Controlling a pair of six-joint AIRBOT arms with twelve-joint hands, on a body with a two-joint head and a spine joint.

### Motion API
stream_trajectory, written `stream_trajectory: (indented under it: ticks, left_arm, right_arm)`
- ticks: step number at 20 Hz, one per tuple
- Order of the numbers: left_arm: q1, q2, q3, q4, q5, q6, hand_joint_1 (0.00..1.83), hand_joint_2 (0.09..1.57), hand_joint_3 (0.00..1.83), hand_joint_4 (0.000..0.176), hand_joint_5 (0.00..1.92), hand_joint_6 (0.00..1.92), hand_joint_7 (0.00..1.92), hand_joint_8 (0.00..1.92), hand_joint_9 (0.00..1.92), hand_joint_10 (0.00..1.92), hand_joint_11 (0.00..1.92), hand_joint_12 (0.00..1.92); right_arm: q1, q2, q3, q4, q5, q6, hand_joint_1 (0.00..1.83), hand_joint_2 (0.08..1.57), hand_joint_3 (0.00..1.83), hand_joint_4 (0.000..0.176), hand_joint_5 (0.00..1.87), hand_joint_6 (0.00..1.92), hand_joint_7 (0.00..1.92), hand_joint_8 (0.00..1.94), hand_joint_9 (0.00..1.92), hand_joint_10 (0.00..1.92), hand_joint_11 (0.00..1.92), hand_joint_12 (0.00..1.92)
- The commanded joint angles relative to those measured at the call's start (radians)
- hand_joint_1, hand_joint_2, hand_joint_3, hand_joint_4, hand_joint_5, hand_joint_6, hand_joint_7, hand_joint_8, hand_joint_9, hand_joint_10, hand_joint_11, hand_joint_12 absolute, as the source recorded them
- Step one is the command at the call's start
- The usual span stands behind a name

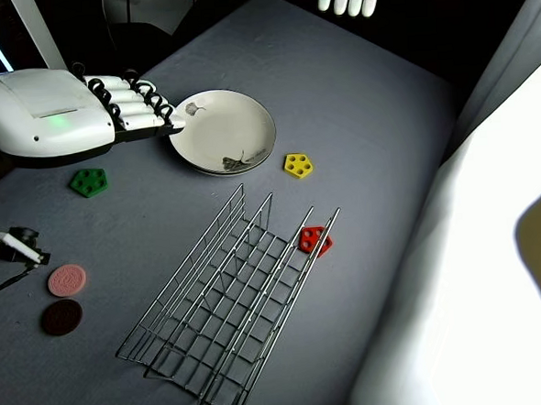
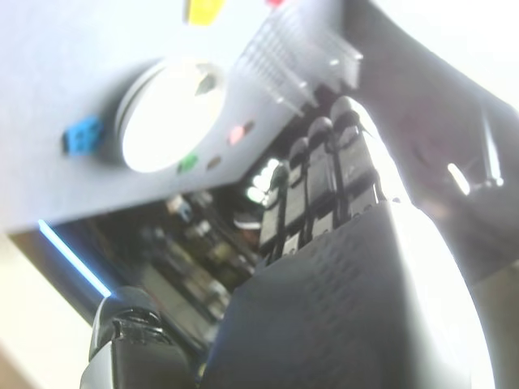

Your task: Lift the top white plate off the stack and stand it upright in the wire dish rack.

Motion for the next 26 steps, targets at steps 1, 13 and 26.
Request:
stream_trajectory:
  ticks: [1, 13, 26]
  left_arm:
    - [-0.016, -0.009, 0.023, -0.064, -0.094, -0.022, 0.09, 0.9, 0.0, 0.0, 0.08, 0.0, 0.12, 0.0, 0.11, 0.01, 0.1, 0.09]
    - [0.005, -0.113, 0.149, 0.003, -0.158, -0.091, 0.09, 0.91, 0.0, 0.0, 0.1, 0.01, 0.12, 0.01, 0.12, 0.01, 0.11, 0.07]
    - [-0.126, -0.024, -0.271, 0.207, 0.131, 0.095, 0.09, 0.92, 0.0, 0.0, 0.1, 0.0, 0.11, 0.01, 0.1, 0.0, 0.17, 0.07]
  right_arm:
    - [0.007, 0.01, 0.002, 0.07, 0.058, -0.004, 0.15, 0.92, 0.0, 0.0, 0.1, 0.0, 0.12, 0.0, 0.12, 0.0, 0.1, 0.03]
    - [0.002, 0.0, 0.031, 0.07, 0.037, -0.069, 0.17, 0.94, 0.01, 0.0, 0.12, 0.0, 0.15, 0.0, 0.15, 0.0, 0.15, 0.03]
    - [-0.055, -0.018, 0.044, 0.25, 0.018, -0.145, 0.18, 0.95, 0.0, 0.0, 0.13, 0.01, 0.17, 0.01, 0.17, 0.01, 0.18, 0.03]
